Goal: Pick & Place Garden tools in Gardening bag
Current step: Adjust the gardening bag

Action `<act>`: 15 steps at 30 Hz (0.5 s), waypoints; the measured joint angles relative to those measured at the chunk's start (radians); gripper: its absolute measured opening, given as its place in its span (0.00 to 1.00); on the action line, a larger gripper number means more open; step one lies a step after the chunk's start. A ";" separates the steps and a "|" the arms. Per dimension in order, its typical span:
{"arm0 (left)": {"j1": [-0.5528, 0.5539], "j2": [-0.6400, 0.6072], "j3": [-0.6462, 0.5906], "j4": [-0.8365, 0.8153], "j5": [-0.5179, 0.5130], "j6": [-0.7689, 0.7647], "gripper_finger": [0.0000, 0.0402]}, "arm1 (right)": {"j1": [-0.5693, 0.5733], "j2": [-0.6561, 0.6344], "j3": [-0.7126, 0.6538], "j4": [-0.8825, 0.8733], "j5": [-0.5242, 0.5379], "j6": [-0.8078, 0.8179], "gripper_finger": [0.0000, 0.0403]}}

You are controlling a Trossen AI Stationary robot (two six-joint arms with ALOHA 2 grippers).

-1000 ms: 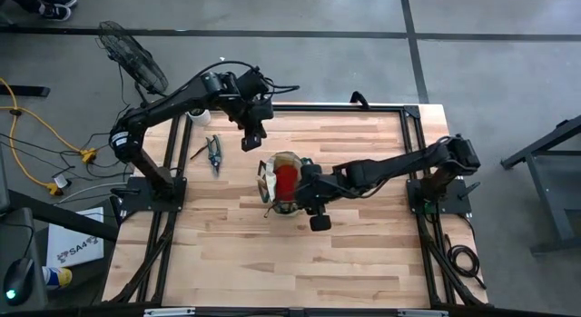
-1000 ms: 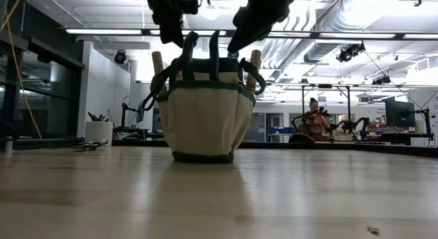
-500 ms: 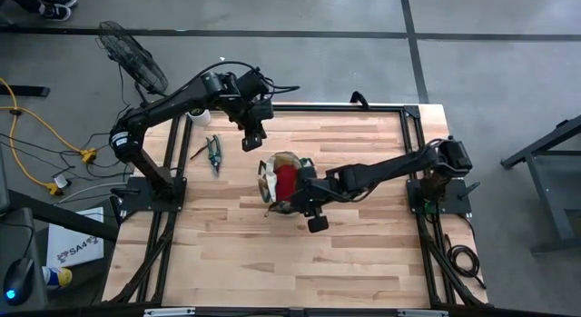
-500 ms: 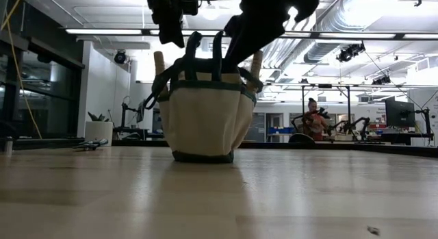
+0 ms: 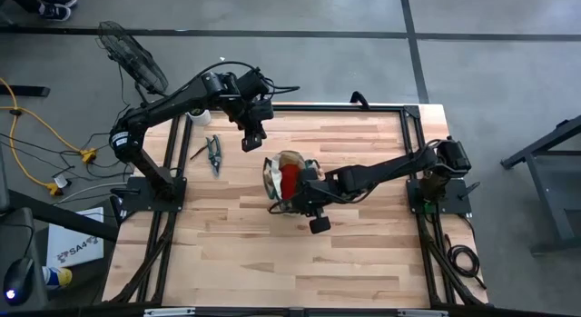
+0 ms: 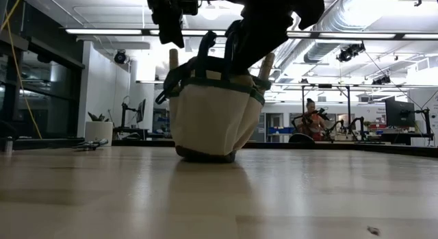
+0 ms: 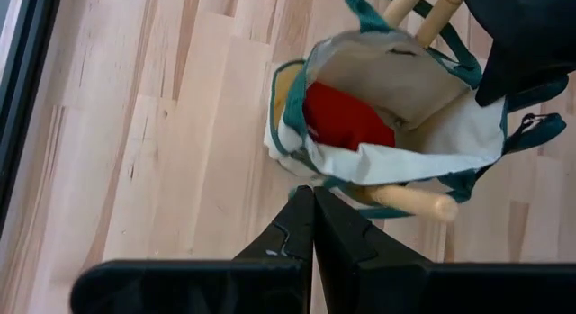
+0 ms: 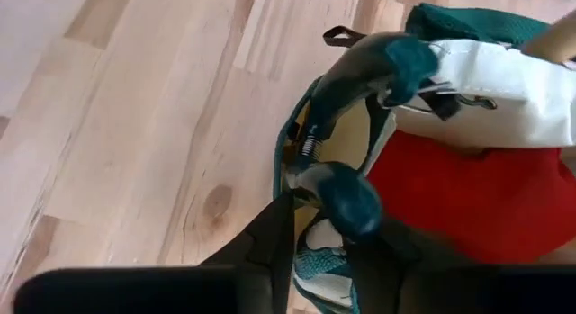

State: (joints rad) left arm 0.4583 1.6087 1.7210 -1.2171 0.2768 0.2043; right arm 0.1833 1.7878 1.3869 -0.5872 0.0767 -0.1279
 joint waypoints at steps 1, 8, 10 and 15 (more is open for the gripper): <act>0.000 0.000 0.000 0.000 0.000 0.000 0.00 | 0.000 0.000 0.000 -0.001 0.000 0.001 0.19; 0.000 0.000 0.000 0.000 0.000 0.000 0.00 | 0.000 -0.004 0.000 -0.014 -0.007 0.003 0.09; 0.000 0.000 0.000 0.000 0.000 0.000 0.00 | 0.000 -0.012 0.000 -0.025 -0.033 0.005 0.04; 0.000 0.000 0.000 -0.001 -0.001 0.000 0.00 | 0.000 -0.054 0.000 -0.051 -0.091 0.047 0.01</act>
State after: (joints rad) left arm 0.4583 1.6089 1.7210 -1.2179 0.2760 0.2043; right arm 0.1833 1.7333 1.3865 -0.6382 -0.0144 -0.0811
